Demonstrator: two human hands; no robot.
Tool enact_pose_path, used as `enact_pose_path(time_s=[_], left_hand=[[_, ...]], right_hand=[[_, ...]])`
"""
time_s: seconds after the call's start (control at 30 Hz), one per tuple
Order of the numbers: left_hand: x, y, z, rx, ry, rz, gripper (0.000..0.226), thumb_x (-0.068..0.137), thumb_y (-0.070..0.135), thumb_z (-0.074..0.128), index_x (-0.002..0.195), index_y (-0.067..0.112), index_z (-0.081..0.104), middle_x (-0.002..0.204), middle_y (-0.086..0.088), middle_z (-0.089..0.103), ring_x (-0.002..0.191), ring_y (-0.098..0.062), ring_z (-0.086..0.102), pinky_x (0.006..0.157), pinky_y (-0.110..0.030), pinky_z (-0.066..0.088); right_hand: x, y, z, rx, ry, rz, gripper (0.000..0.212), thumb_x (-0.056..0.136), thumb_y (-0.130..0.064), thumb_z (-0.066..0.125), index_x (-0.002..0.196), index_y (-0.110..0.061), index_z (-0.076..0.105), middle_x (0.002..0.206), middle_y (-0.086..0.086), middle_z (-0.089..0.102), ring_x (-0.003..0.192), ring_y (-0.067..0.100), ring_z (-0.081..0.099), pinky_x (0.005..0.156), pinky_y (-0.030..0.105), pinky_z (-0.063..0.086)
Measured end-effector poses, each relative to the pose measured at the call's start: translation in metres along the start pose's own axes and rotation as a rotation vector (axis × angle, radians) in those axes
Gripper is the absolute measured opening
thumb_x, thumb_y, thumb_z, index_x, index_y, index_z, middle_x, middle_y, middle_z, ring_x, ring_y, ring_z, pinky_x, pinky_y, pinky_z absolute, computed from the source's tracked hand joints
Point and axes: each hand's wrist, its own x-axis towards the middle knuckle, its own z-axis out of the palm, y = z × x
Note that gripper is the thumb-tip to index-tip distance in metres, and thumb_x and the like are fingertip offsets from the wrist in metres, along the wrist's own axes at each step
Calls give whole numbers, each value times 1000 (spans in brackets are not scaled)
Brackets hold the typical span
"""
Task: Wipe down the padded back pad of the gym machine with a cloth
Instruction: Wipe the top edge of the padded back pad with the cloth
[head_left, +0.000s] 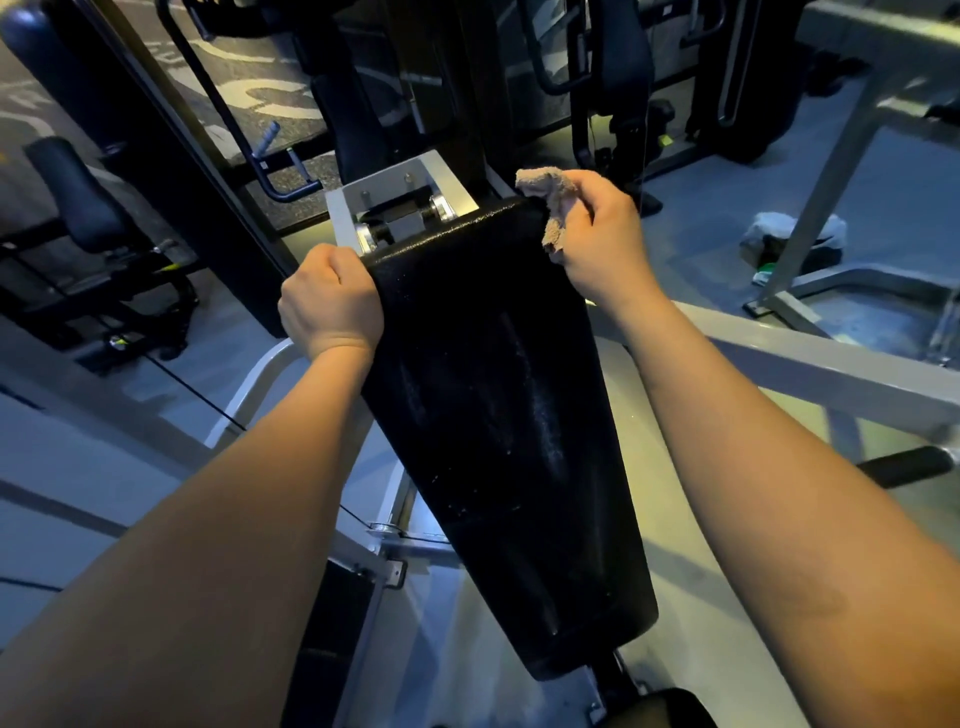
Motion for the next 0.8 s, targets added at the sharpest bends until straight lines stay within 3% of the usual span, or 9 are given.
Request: enact_pose_path(time_s=[0.1, 0.2, 0.3, 0.37, 0.53, 0.63, 0.7, 0.8], left_hand=[[-3, 1, 0, 91, -5, 66, 36, 97, 26, 36, 89, 5, 65, 77, -10, 56, 73, -28, 47, 64, -34, 30], [-3, 4, 0, 161, 7, 181, 32, 97, 27, 31, 80, 11, 54, 76, -5, 51, 72, -27, 43, 69, -33, 28], [1, 8, -1, 216, -44, 221, 30, 99, 28, 29, 80, 15, 50, 78, -4, 51, 74, -27, 43, 73, -36, 30], [3, 12, -4, 263, -107, 176, 34, 100, 30, 27, 83, 13, 51, 81, -7, 53, 76, -29, 46, 72, -37, 34], [-2, 24, -8, 338, -162, 61, 46, 102, 34, 22, 100, 10, 61, 93, -12, 58, 81, -30, 46, 71, -39, 35], [-6, 22, -5, 314, -107, 33, 46, 100, 34, 25, 93, 10, 63, 87, -10, 56, 79, -30, 47, 67, -38, 33], [-8, 20, -1, 301, -65, 35, 45, 99, 35, 26, 82, 10, 59, 83, -11, 55, 76, -31, 48, 66, -38, 33], [-10, 19, 2, 283, -20, 32, 43, 99, 35, 29, 77, 9, 55, 79, -12, 52, 75, -30, 46, 66, -39, 33]], right_hand=[[-13, 14, 4, 62, 92, 116, 34, 102, -10, 41, 123, -16, 68, 109, 6, 68, 93, 16, 61, 76, 23, 46], [-26, 34, 2, 27, 16, 241, 33, 100, -6, 42, 114, -15, 69, 100, 7, 68, 88, 20, 59, 73, 27, 44], [-37, 45, -4, 20, -49, 345, 32, 100, -6, 42, 115, -16, 68, 107, 11, 70, 91, 24, 62, 75, 32, 51], [-32, 31, -9, 53, -32, 285, 29, 103, -12, 42, 116, -20, 66, 110, 4, 69, 99, 22, 63, 85, 34, 53], [-10, -6, -14, 123, -118, 107, 33, 109, -16, 41, 130, -21, 66, 123, -13, 62, 115, 3, 54, 94, 9, 42], [-21, 21, -10, 165, -86, 166, 31, 109, -17, 43, 123, -27, 69, 101, -13, 68, 91, 3, 61, 74, 12, 48], [-40, 53, -5, 147, -80, 257, 32, 106, -12, 43, 119, -21, 71, 88, -7, 67, 77, 7, 60, 69, 24, 48], [-89, 110, -1, 40, -171, 433, 34, 105, -8, 41, 108, -19, 73, 77, -13, 59, 67, 2, 50, 63, 24, 41]])
